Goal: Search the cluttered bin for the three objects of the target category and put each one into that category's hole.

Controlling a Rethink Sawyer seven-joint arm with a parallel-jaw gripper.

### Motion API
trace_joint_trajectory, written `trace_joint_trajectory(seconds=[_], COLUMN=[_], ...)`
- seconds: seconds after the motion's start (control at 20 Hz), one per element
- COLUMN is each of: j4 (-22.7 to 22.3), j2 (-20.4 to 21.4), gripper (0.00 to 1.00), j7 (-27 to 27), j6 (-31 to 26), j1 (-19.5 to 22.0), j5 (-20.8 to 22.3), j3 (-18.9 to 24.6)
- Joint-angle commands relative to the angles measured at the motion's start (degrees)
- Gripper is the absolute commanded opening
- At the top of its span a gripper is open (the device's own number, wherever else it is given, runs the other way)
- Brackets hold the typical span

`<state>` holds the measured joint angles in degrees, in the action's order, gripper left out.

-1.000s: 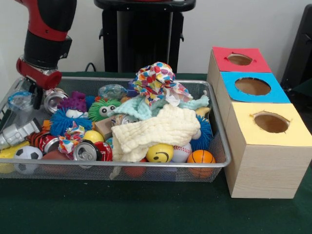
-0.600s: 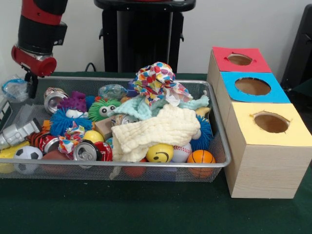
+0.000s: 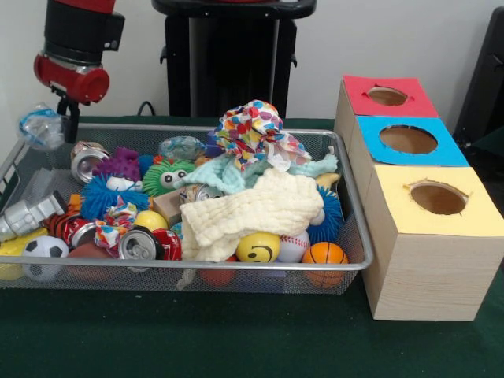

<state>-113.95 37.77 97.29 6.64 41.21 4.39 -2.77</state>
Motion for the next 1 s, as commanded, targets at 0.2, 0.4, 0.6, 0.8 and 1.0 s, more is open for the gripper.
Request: trace_joint_trajectory(seconds=[0.2,0.4,0.6,0.8,1.0], j4=[-6.29,-6.92,-6.75,-7.14,-6.48], j2=[3.55,5.43,8.23,10.05,11.49], gripper=[0.00,0.00,0.00,0.00,0.00], j7=[14.84,15.52,15.84,16.62,17.28], j6=[-5.04,-5.75,-8.47,-8.72,-9.47], j1=[-2.12,-4.29,-8.44,-11.89,-16.65], j5=[-4.75,-7.12,-11.08,-14.26,-17.78], j3=[10.00,10.22,8.73,8.09,5.77])
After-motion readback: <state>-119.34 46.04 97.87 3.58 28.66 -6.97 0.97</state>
